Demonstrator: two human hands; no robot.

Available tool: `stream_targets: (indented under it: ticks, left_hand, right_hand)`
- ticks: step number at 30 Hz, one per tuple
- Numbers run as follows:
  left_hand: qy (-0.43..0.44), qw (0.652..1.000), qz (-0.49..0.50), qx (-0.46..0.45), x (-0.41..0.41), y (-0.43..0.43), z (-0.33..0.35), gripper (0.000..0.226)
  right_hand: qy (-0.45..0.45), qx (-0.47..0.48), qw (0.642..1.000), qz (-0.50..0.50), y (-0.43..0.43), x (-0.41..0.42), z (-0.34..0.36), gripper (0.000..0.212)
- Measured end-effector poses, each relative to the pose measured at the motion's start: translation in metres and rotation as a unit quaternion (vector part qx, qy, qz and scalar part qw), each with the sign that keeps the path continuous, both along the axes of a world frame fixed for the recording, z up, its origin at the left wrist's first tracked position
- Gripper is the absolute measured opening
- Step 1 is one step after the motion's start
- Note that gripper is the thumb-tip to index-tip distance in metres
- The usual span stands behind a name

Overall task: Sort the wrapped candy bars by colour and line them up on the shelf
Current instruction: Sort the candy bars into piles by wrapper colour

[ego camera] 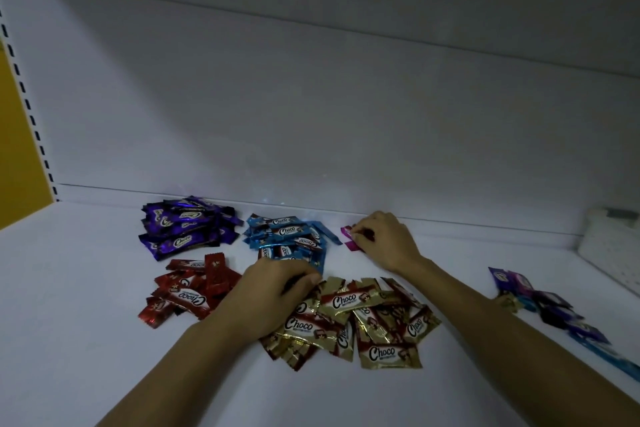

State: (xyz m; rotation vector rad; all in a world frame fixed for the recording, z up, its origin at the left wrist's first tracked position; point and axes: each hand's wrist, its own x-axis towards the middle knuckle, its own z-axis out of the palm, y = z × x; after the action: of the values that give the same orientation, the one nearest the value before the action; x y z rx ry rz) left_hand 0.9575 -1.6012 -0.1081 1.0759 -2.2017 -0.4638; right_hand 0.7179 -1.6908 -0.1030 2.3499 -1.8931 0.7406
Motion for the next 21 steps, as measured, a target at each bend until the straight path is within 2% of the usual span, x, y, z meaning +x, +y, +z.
stream_targets:
  ticks: [7,13,17,21]
  left_hand:
    - [-0.005,1.0,0.024,0.009,-0.003,0.001,0.004,0.023]
    - [0.016,0.995,0.078,-0.058,-0.029,0.006,0.036,0.038]
    - [0.005,0.996,0.044,-0.074,-0.091,0.016,0.048,0.045]
    - [-0.04,0.998,0.024,-0.035,-0.185,0.032,0.035,0.058]
  right_hand:
    - [-0.001,-0.016,0.999,-0.029,0.01,-0.006,0.006,0.024]
    - [-0.053,-0.037,0.998,-0.008,0.038,-0.032,0.027,0.029]
    - [-0.078,-0.046,0.996,-0.022,0.073,-0.075,0.031,0.032]
    - [-0.101,-0.031,0.991,-0.078,0.11,-0.137,0.024,0.03]
